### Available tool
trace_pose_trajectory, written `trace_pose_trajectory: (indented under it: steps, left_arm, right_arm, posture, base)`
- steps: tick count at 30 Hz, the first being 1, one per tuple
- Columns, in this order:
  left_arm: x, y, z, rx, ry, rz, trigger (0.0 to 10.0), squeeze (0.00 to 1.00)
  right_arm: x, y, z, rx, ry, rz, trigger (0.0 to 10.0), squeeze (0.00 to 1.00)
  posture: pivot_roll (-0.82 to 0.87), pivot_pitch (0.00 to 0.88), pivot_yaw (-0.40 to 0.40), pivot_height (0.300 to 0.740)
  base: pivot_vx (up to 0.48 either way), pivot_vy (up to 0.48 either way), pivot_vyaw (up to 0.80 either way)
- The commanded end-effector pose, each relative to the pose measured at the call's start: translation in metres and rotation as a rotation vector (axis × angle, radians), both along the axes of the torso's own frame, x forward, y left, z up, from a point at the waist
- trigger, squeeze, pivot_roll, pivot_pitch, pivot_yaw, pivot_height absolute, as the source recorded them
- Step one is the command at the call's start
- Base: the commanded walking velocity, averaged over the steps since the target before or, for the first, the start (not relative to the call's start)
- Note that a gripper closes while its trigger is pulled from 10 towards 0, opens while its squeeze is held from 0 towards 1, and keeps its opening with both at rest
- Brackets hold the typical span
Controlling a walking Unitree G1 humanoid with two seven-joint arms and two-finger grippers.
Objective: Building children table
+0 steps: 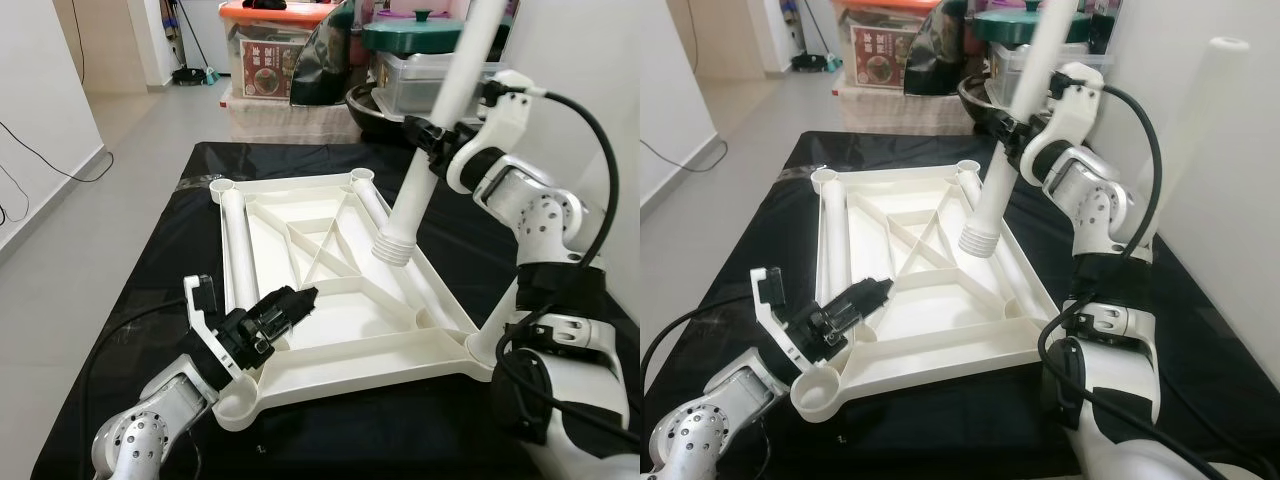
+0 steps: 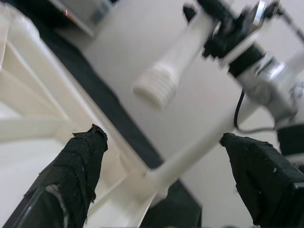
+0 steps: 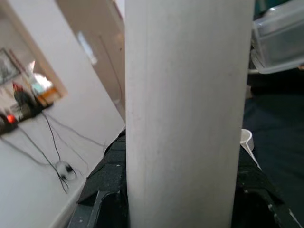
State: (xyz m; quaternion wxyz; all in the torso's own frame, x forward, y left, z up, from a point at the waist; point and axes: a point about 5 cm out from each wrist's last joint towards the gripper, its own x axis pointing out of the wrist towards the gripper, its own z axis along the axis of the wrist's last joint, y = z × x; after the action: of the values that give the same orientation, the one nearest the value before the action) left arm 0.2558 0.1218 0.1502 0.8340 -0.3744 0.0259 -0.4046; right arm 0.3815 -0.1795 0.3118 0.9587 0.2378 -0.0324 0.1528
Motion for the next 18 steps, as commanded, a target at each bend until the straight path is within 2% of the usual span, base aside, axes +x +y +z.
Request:
trace_pose_trajectory:
  steps: [1, 2, 3, 5, 13, 16, 18]
  left_arm:
    - [-0.002, -0.002, -0.003, 0.033, 0.002, -0.013, 10.0, 0.00]
    - [-0.002, -0.002, -0.003, 0.033, 0.002, -0.013, 10.0, 0.00]
    - [-0.002, -0.005, -0.007, 0.078, 0.001, -0.023, 10.0, 0.00]
    - [-0.003, -0.008, -0.010, 0.104, 0.001, -0.039, 10.0, 0.00]
    - [-0.004, -0.007, -0.012, 0.099, 0.009, -0.052, 10.0, 0.00]
    - [-0.004, -0.007, -0.012, 0.099, 0.009, -0.052, 10.0, 0.00]
    - [-0.005, -0.006, -0.012, 0.098, 0.008, -0.055, 10.0, 0.00]
  right_arm:
    - [-0.001, 0.000, 0.001, 0.031, -0.012, -0.007, 0.0, 0.00]
    - [-0.001, 0.000, 0.001, 0.031, -0.012, -0.007, 0.0, 0.00]
    - [-0.002, 0.003, -0.004, 0.060, 0.002, -0.004, 0.0, 0.00]
    - [-0.003, 0.007, -0.008, 0.075, 0.006, 0.002, 0.0, 0.00]
    - [-0.009, 0.024, -0.020, 0.104, 0.005, 0.034, 0.0, 0.00]
    - [-0.009, 0.024, -0.020, 0.104, 0.005, 0.034, 0.0, 0.00]
    - [-0.014, 0.037, -0.026, 0.099, -0.001, 0.086, 0.0, 0.00]
  posture:
    - [-0.08, 0.000, -0.033, 0.740]
    - [-0.08, 0.000, -0.033, 0.740]
    - [-0.08, 0.000, -0.033, 0.740]
    - [-0.08, 0.000, -0.032, 0.740]
    - [-0.08, 0.000, -0.025, 0.740]
    - [-0.08, 0.000, -0.025, 0.740]
    - [-0.08, 0.000, -0.027, 0.740]
  base:
    - [0.000, 0.000, 0.00]
    - [0.000, 0.000, 0.00]
    - [0.000, 0.000, 0.00]
    - [0.000, 0.000, 0.00]
    - [0.000, 0.000, 0.00]
    - [0.000, 0.000, 0.00]
    - [0.000, 0.000, 0.00]
